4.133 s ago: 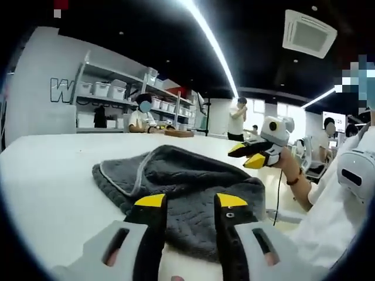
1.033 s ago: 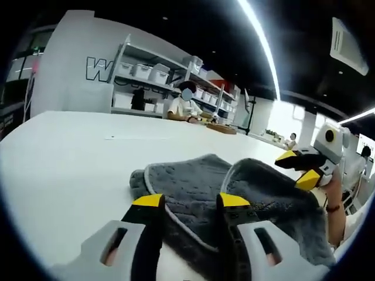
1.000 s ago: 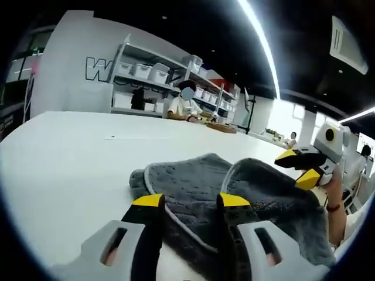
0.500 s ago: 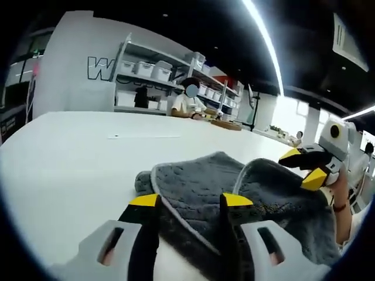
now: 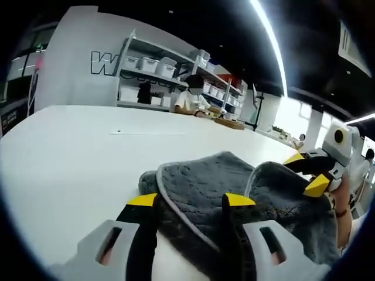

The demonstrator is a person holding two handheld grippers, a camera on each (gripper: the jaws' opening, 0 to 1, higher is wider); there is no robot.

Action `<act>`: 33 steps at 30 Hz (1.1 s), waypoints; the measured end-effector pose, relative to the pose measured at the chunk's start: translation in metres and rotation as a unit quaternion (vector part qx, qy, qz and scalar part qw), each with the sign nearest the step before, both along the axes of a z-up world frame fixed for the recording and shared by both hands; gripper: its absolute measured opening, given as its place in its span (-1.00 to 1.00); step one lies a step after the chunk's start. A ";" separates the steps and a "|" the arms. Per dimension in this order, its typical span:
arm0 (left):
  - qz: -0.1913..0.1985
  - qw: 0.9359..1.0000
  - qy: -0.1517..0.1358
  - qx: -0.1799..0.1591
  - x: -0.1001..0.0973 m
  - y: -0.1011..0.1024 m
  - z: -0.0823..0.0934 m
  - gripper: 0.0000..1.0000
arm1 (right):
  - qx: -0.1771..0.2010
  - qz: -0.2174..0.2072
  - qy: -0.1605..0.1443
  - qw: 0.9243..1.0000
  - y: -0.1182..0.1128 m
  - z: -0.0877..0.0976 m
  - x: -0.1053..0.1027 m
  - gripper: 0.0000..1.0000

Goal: Open the folded towel by lifting each exposed corner and separating the folded layers until the towel lies flat within the target outline without major curled edges

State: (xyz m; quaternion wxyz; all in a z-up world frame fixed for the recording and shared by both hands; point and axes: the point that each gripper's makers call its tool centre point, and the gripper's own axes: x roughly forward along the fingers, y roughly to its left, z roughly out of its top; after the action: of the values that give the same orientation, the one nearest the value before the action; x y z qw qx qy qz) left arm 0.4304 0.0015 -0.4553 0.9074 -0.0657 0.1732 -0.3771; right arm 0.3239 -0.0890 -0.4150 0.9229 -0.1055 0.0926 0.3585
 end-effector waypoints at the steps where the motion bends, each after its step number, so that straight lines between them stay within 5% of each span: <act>1: -0.001 1.000 0.001 -0.001 0.001 -0.001 0.000 -0.19 | 0.000 0.001 0.001 1.000 -0.001 0.001 0.003 -0.43; 33: -0.010 0.999 0.033 -0.017 0.034 -0.017 -0.003 -0.28 | -0.006 -0.029 0.030 0.999 -0.001 -0.005 0.039 -0.42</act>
State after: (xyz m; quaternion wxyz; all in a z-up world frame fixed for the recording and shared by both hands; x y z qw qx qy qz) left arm 0.4642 -0.0153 -0.4585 0.8963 -0.0919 0.1972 -0.3865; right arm 0.3630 -0.0904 -0.4204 0.9290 -0.0972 0.1257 0.3342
